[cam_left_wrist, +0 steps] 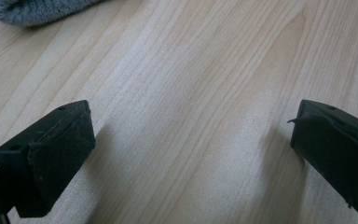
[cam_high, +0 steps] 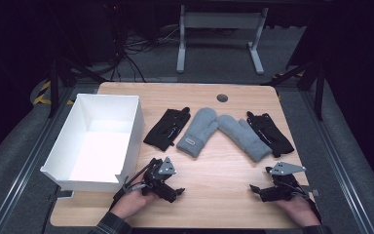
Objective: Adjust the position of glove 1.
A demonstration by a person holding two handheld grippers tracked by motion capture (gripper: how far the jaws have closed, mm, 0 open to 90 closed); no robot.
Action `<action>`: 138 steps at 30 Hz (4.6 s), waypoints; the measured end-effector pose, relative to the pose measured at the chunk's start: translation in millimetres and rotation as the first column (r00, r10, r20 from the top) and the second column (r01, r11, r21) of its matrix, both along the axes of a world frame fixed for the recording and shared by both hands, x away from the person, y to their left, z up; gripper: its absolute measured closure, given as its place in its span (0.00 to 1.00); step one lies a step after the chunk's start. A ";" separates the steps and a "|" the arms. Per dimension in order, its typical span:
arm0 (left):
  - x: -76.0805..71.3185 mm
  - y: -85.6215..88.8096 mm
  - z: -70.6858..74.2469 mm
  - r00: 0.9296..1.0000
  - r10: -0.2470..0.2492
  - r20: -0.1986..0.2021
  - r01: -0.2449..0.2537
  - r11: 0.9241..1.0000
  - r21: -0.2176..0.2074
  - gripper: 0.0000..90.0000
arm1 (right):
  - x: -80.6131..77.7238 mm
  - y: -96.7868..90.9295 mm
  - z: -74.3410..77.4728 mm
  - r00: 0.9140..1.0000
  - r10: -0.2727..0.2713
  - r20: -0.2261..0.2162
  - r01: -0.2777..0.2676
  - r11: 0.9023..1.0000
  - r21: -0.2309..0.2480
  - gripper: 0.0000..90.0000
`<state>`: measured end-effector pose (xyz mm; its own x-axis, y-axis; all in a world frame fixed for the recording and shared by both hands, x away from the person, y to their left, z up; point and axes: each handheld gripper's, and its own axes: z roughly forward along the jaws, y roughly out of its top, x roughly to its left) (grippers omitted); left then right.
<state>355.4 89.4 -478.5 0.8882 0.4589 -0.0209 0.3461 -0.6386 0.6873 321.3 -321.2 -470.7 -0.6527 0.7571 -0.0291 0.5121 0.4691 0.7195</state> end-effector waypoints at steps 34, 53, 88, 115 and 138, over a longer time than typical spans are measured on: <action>-0.6 -0.8 -0.2 1.000 0.010 0.003 -0.010 1.000 -0.003 0.00 | 39.9 0.0 38.5 0.999 0.000 0.037 -0.002 0.999 0.035 1.00; -0.5 -0.8 0.0 1.000 0.009 0.003 -0.009 1.000 -0.001 0.00 | 92.3 -16.0 48.2 0.996 -0.072 0.046 0.071 0.997 0.032 1.00; -2.3 -1.0 -0.2 1.000 0.027 -0.001 -0.027 1.000 -0.003 0.00 | 82.6 0.1 36.3 0.998 0.047 -0.032 -0.048 0.998 -0.039 1.00; -2.5 -1.2 -0.2 1.000 0.030 -0.001 -0.030 1.000 -0.002 0.00 | 34.4 38.6 46.5 0.972 0.233 -0.027 -0.234 0.972 -0.007 1.00; -2.4 -1.4 0.0 1.000 0.031 -0.001 -0.031 1.000 0.001 0.00 | 102.3 18.3 26.3 0.991 0.123 -0.052 -0.126 0.991 -0.055 1.00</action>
<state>353.1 88.0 -478.5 0.8737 0.4861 -0.0215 0.3665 -0.6284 0.6861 423.6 -302.9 -444.5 -0.7435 0.6678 -0.0365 0.4806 0.5714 0.6652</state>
